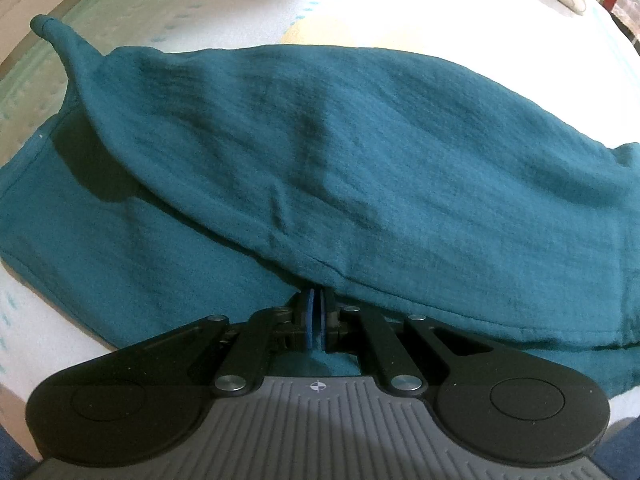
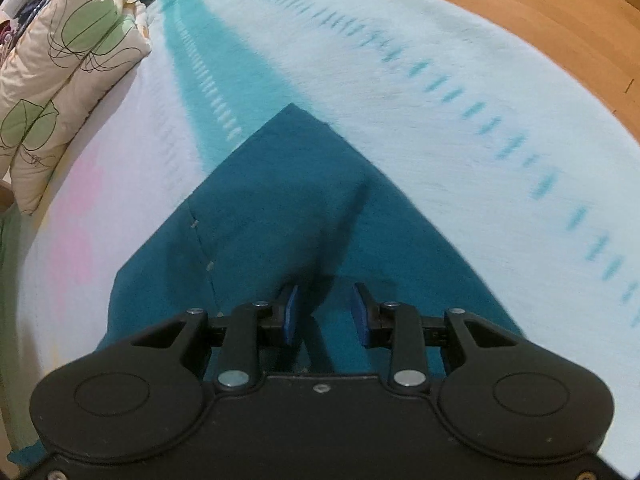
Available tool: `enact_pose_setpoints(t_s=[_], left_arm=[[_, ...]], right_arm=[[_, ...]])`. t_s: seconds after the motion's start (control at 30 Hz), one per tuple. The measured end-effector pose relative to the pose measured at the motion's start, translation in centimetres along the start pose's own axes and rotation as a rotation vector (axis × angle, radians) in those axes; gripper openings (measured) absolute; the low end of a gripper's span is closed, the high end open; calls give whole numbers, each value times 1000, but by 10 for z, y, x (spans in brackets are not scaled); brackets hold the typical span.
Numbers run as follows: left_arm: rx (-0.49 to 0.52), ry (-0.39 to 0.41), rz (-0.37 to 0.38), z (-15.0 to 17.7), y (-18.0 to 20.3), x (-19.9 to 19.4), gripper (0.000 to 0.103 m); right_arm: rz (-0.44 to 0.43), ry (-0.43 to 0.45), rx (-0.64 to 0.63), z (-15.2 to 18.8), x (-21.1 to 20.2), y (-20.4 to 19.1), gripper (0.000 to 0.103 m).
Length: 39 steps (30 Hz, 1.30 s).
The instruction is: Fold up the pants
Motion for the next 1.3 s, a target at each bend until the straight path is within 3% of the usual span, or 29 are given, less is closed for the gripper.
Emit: enact_pose_setpoints(t_s=[0.33, 0.37, 0.4, 0.43, 0.63, 0.73, 0.77, 0.8, 0.87, 0.97, 1.23, 1.27, 1.3], left_arm=[[-27, -5, 21, 2, -10, 3, 4], [-27, -4, 21, 2, -10, 4, 4], [-26, -5, 21, 1, -10, 3, 4], [-27, -5, 22, 2, -10, 3, 4], [-36, -5, 31, 2, -14, 3, 3], [-34, -4, 27, 2, -14, 1, 3], [-32, -3, 26, 2, -13, 1, 3], [-31, -2, 25, 2, -13, 2, 3], [-37, -1, 30, 3, -14, 2, 3], [-45, -4, 33, 3, -14, 2, 3], [-36, -5, 27, 2, -12, 2, 3], [-36, -5, 28, 2, -12, 2, 3], [-35, -5, 28, 2, -12, 2, 3]], right_arm=[[-5, -4, -26, -15, 24, -44, 46], [-11, 1, -35, -15, 22, -46, 30], [-21, 2, -46, -15, 20, -49, 7], [-24, 4, -56, -14, 16, -52, 6], [-43, 94, -113, -19, -41, -59, 7], [-39, 59, -56, -20, -45, -36, 29], [-34, 35, -35, -18, -41, -26, 44], [-21, 22, -16, -15, -37, -18, 46], [20, -6, 6, -8, -27, -1, 46], [10, -51, 28, 2, -11, 8, 46], [-70, -50, 39, -6, 23, -19, 47], [-63, -40, 27, -7, 24, -23, 44], [-51, -24, 7, -8, 23, -29, 29]])
Point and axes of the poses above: each gripper's, at about its wrist camera, not at the fingertips, and x roughly the way its jaws point, y to its right, z to its underside, the point moved 7 cm from there along x, roughly the way its jaws point, and after that the axes turned 3 degrees about x, right-handed, at the moved point
